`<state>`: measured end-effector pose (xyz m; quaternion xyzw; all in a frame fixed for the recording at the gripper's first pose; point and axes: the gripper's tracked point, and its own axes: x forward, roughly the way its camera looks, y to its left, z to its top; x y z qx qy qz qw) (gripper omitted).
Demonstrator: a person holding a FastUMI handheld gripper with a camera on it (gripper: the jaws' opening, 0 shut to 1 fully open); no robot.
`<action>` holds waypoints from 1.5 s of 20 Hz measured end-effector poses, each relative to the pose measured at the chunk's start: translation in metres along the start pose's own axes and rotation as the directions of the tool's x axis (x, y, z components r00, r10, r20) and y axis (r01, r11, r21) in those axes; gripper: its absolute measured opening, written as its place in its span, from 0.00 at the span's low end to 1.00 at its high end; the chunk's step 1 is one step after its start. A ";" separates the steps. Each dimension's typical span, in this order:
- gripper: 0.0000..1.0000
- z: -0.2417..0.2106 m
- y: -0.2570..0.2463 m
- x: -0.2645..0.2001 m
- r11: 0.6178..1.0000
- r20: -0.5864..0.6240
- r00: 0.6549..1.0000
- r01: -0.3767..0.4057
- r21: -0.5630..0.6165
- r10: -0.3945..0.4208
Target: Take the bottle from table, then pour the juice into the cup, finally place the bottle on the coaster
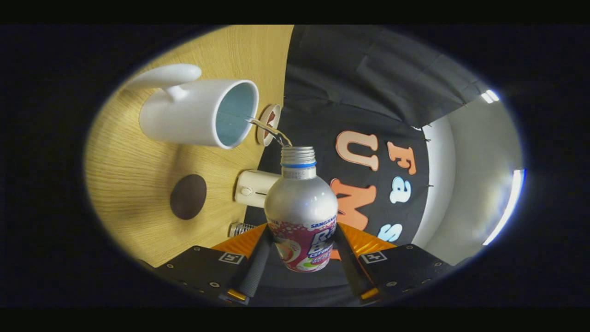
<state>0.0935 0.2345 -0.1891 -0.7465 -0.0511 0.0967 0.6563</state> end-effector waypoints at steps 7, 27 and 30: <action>0.76 0.001 -0.002 -0.002 0.999 0.016 1.000 0.011 -0.033 -0.010; 0.76 0.000 -0.009 0.001 0.994 0.053 0.997 0.054 -0.091 -0.049; 0.76 0.002 -0.009 0.001 0.992 0.069 0.996 0.060 -0.110 -0.053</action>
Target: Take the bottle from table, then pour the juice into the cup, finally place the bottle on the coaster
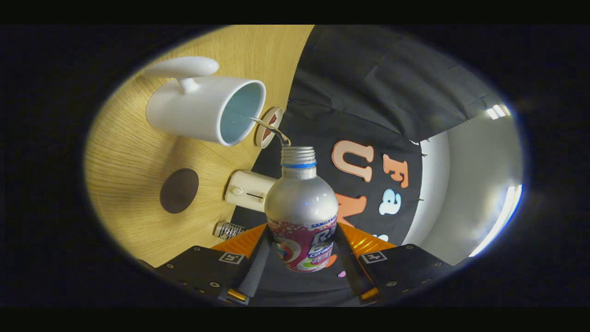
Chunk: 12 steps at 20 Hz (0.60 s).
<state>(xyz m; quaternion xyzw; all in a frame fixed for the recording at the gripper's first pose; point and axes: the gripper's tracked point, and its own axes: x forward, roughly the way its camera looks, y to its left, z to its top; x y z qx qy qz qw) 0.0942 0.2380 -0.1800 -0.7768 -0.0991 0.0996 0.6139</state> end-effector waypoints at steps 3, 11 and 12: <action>0.76 0.001 0.000 -0.002 1.000 0.007 1.000 0.008 -0.010 -0.008; 0.76 0.000 -0.002 0.000 0.999 0.024 0.999 0.026 -0.041 -0.025; 0.76 0.000 -0.002 0.000 0.999 0.026 0.999 0.028 -0.044 -0.027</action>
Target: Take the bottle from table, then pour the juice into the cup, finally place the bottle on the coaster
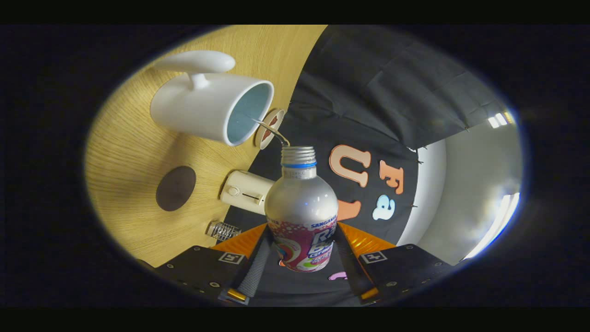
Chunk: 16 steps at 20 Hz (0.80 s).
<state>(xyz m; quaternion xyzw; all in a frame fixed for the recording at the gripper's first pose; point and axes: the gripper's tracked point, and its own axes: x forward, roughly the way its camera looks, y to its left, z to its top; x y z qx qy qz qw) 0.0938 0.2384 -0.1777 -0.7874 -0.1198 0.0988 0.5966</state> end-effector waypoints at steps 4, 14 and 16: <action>0.76 -0.001 0.000 0.001 1.000 0.005 1.000 -0.004 -0.004 0.004; 0.76 0.004 0.005 -0.001 0.999 0.033 0.999 -0.015 -0.030 0.016; 0.76 0.004 0.006 -0.003 0.999 0.035 0.999 -0.014 -0.038 0.015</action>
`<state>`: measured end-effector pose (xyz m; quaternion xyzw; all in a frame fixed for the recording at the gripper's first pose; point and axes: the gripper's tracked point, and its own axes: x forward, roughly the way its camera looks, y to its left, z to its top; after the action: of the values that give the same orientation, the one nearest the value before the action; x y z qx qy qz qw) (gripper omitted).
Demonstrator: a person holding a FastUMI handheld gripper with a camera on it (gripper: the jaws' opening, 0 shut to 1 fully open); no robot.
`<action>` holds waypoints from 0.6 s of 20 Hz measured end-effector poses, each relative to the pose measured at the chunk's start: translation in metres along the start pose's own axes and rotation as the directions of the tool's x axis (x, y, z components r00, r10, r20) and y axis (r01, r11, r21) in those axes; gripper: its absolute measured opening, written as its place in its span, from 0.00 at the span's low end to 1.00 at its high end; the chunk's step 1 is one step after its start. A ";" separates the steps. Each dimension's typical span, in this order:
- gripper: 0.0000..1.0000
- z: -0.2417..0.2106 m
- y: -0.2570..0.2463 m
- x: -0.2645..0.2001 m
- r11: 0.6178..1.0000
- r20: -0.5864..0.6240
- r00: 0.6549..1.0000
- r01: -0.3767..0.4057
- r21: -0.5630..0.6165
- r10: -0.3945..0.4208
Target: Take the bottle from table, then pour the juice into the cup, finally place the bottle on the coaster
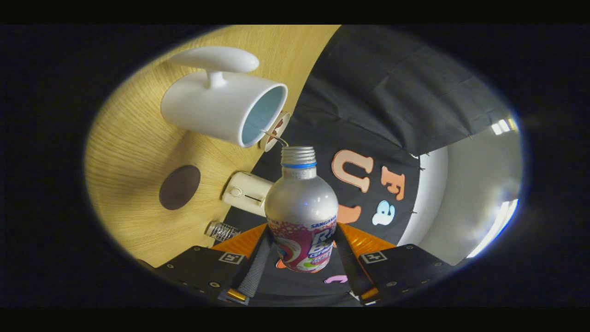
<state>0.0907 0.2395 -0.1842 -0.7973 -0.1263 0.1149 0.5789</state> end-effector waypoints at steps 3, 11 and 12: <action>0.76 0.001 0.000 0.001 1.000 0.003 1.000 -0.003 0.002 0.003; 0.76 0.006 0.005 -0.002 1.000 0.024 1.000 -0.011 -0.004 0.012; 0.76 0.007 0.005 -0.003 1.000 0.025 1.000 -0.014 0.000 0.014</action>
<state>0.0858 0.2432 -0.1910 -0.7967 -0.1278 0.1288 0.5765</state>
